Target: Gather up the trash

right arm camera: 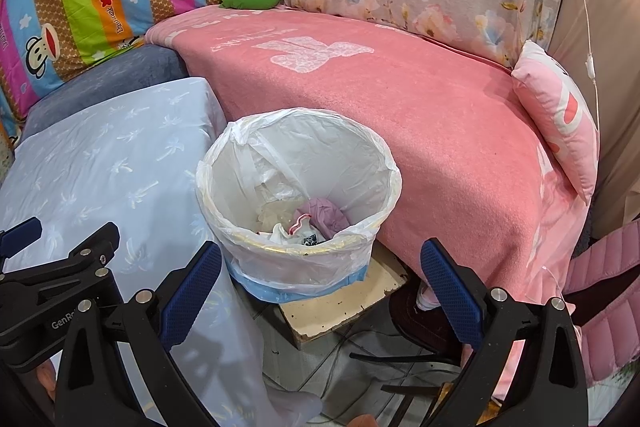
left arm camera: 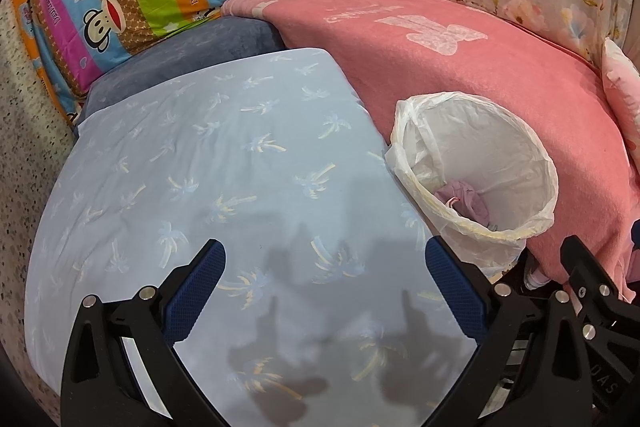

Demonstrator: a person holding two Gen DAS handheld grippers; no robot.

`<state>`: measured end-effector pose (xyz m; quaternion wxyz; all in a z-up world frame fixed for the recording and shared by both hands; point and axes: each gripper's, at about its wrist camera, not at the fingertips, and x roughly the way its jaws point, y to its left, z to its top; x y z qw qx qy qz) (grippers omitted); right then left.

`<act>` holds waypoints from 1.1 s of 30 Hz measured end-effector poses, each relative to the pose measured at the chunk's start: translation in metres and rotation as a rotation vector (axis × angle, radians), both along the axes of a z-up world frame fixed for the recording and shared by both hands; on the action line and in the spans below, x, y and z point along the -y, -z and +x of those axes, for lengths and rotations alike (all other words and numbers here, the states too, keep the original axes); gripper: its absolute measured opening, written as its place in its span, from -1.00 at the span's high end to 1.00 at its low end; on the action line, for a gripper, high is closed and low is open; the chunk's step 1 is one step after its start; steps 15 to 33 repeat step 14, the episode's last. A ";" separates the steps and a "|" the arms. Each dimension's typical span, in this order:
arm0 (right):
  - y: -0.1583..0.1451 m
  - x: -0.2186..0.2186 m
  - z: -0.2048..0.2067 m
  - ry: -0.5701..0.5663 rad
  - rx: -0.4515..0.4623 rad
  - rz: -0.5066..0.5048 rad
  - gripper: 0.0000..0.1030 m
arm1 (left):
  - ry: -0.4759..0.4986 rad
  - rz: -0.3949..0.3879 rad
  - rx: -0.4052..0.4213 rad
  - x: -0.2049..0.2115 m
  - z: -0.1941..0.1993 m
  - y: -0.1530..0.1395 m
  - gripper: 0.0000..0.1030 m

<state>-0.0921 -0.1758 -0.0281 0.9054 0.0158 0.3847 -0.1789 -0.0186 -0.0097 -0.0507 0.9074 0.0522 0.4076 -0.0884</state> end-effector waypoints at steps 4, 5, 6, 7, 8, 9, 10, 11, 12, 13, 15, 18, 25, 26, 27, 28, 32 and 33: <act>-0.002 -0.001 -0.002 0.005 0.000 -0.002 -0.88 | 0.000 -0.001 0.001 0.000 0.000 0.000 -0.86; -0.003 -0.001 -0.002 0.005 0.000 -0.002 -0.88 | 0.000 -0.002 0.001 0.000 0.000 -0.001 -0.86; -0.003 -0.002 -0.002 0.005 0.000 -0.002 -0.88 | 0.001 -0.002 0.000 0.000 0.000 -0.001 -0.86; -0.003 -0.001 -0.002 0.006 0.000 -0.002 -0.88 | 0.001 -0.003 -0.001 -0.001 0.000 -0.001 -0.86; -0.004 -0.002 -0.002 0.007 0.001 -0.002 -0.88 | 0.000 -0.003 0.001 -0.001 0.000 -0.001 -0.86; -0.004 -0.002 -0.002 0.007 0.001 -0.002 -0.88 | -0.001 -0.005 0.003 -0.001 0.000 -0.001 -0.86; -0.005 -0.002 -0.003 0.007 0.002 -0.003 -0.88 | 0.000 -0.005 0.004 -0.001 0.000 -0.001 -0.86; -0.006 -0.003 -0.003 0.009 0.004 -0.002 -0.88 | 0.001 -0.005 0.004 -0.001 0.000 -0.002 -0.86; -0.006 -0.004 -0.003 0.009 0.005 0.001 -0.88 | 0.004 -0.005 0.004 -0.001 0.000 -0.002 -0.86; -0.007 -0.004 -0.003 0.009 0.006 0.004 -0.88 | 0.005 -0.006 0.003 -0.001 0.000 -0.002 -0.86; -0.008 -0.004 -0.004 0.009 0.007 0.004 -0.88 | 0.005 -0.007 0.004 -0.002 0.000 -0.003 -0.86; -0.008 -0.004 -0.004 0.009 0.007 0.004 -0.88 | 0.005 -0.007 0.004 -0.002 0.000 -0.003 -0.86; -0.008 -0.004 -0.004 0.009 0.007 0.004 -0.88 | 0.005 -0.007 0.004 -0.002 0.000 -0.003 -0.86; -0.008 -0.004 -0.004 0.009 0.007 0.004 -0.88 | 0.005 -0.007 0.004 -0.002 0.000 -0.003 -0.86; -0.008 -0.004 -0.004 0.009 0.007 0.004 -0.88 | 0.005 -0.007 0.004 -0.002 0.000 -0.003 -0.86; -0.008 -0.004 -0.004 0.009 0.007 0.004 -0.88 | 0.005 -0.007 0.004 -0.002 0.000 -0.003 -0.86; -0.008 -0.004 -0.004 0.009 0.007 0.004 -0.88 | 0.005 -0.007 0.004 -0.002 0.000 -0.003 -0.86; -0.008 -0.004 -0.004 0.009 0.007 0.004 -0.88 | 0.005 -0.007 0.004 -0.002 0.000 -0.003 -0.86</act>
